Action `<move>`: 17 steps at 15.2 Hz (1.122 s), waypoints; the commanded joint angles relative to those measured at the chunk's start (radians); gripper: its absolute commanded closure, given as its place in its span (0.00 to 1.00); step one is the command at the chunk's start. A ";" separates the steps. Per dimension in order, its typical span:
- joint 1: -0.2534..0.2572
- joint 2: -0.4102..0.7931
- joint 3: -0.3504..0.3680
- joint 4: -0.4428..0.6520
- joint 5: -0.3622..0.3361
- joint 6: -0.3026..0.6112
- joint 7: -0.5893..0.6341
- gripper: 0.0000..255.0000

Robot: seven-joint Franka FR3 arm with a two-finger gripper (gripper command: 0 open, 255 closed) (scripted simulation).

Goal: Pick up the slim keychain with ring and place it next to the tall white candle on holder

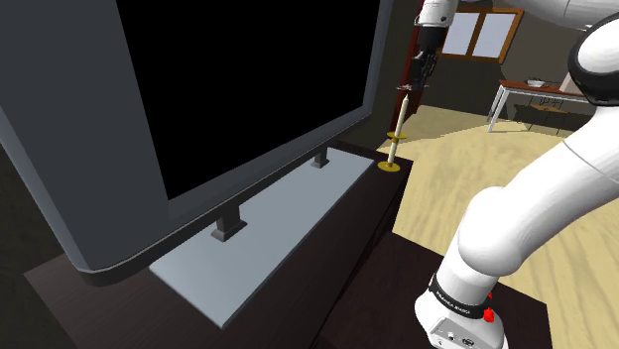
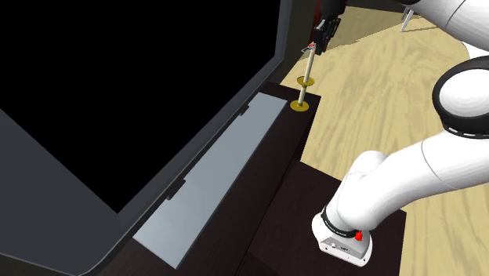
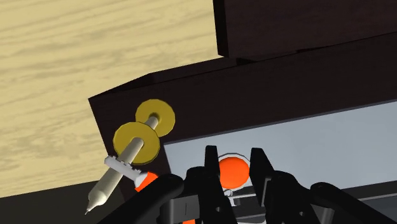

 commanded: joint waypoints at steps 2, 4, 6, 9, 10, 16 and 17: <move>-0.004 -0.017 0.000 -0.055 -0.007 0.040 0.007 1.00; -0.007 -0.030 0.001 -0.094 -0.012 0.066 0.012 1.00; -0.010 -0.042 0.001 -0.131 -0.017 0.092 0.016 1.00; -0.014 -0.057 0.000 -0.184 -0.024 0.131 0.023 1.00; -0.016 -0.062 -0.001 -0.202 -0.026 0.144 0.025 1.00; -0.024 -0.085 -0.007 -0.300 -0.039 0.220 0.035 1.00; -0.025 -0.089 -0.008 -0.316 -0.042 0.233 0.036 1.00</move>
